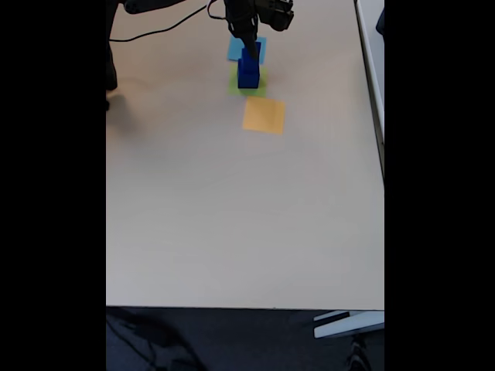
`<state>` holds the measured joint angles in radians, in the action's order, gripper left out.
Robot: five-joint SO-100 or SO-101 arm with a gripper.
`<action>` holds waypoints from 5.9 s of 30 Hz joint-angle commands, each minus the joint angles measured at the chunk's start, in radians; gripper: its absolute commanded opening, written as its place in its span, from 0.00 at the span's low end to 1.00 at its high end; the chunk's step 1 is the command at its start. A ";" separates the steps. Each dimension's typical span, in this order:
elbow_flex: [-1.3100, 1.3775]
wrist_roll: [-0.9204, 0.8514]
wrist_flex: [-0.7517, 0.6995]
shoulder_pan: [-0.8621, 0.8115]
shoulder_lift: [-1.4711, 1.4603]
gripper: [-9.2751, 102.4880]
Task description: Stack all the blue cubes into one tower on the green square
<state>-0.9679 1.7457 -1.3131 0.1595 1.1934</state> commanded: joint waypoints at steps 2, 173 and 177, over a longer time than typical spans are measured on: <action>0.071 0.002 -0.003 0.002 0.008 0.28; 0.028 -0.034 -0.072 -0.015 0.094 0.12; 0.026 -0.035 -0.071 -0.018 0.091 0.12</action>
<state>-0.9511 1.7150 -1.3837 0.1473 1.1796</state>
